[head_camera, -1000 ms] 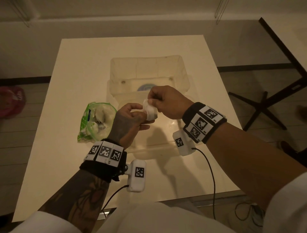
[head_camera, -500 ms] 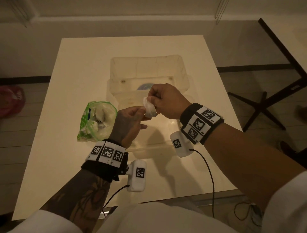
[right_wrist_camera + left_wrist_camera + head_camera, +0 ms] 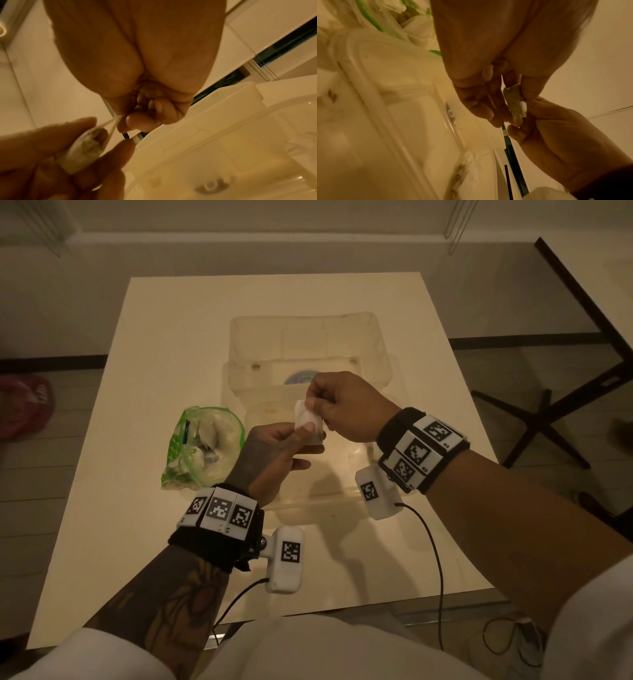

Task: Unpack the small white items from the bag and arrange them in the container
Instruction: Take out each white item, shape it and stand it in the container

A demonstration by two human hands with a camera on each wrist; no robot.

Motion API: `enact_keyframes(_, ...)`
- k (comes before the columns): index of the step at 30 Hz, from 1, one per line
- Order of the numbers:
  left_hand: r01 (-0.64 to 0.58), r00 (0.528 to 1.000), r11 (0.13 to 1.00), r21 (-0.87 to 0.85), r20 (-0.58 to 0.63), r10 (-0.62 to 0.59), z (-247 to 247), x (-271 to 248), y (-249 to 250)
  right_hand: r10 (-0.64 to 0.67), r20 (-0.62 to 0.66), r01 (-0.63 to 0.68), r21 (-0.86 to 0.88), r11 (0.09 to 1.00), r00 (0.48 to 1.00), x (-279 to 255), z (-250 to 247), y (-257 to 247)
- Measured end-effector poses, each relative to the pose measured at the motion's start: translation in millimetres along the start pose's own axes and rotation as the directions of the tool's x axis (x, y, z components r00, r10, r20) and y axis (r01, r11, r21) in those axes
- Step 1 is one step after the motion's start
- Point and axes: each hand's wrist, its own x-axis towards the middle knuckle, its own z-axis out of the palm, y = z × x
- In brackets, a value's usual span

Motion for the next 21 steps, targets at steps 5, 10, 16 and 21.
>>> enact_keyframes(5,0.089,0.995,0.988,-0.124,0.056,-0.082,2.1,-0.3,0.1,0.006,0.032,-0.007,0.027,1.000,0.999,-2.4,-0.8,-1.7)
enact_keyframes(10,0.131,0.988,0.986,-0.104,0.096,-0.121,1.5,-1.6,-3.7,-0.011,0.102,0.012,-0.009,1.000,0.995,-4.5,-4.0,-1.4)
enact_keyframes(16,0.160,0.985,0.978,-0.133,0.082,-0.150,2.8,-2.6,-6.7,-0.003,0.170,0.006,-0.016,1.000,0.985,-5.0,-4.3,-1.6)
enact_keyframes(21,0.200,0.973,0.978,-0.052,0.125,-0.193,0.7,-2.6,-3.9,-0.019,0.165,0.037,-0.106,0.994,0.986,-4.3,1.1,-1.6)
